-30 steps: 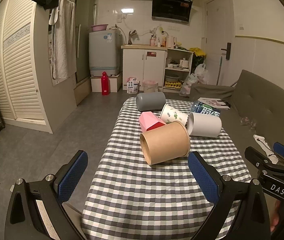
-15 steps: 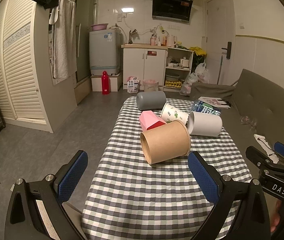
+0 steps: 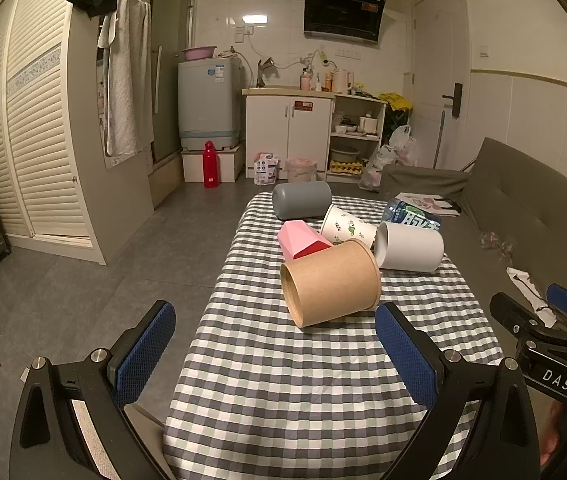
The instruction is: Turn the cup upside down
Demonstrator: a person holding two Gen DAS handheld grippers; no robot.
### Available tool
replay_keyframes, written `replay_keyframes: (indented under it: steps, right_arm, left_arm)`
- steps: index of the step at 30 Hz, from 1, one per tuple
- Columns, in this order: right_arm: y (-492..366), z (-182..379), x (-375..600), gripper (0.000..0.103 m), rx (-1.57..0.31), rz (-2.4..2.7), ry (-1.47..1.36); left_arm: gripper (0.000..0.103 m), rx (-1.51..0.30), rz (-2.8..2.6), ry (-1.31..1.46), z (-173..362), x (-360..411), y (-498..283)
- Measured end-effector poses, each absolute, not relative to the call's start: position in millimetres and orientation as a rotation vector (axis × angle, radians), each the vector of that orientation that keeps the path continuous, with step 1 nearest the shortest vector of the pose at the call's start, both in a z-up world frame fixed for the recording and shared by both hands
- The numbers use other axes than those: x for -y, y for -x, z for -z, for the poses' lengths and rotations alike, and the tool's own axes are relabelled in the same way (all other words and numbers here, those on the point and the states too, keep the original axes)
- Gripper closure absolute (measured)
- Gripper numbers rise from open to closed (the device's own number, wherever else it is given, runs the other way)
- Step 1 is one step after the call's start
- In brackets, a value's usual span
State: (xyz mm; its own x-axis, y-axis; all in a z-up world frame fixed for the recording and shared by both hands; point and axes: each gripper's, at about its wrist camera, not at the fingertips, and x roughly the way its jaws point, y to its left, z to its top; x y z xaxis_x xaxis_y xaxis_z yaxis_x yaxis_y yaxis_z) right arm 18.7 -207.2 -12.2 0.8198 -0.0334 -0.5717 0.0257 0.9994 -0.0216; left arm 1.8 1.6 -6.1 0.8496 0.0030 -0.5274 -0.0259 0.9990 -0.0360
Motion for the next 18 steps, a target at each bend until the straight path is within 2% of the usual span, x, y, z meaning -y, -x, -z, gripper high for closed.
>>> replay_keyframes:
  steps: [18]
  right_arm:
    - [-18.6,13.0,206.5,0.000,-0.612,0.029,0.012]
  left_arm:
    - [0.000,-0.561,-0.016,0.041,9.8,-1.6,0.3]
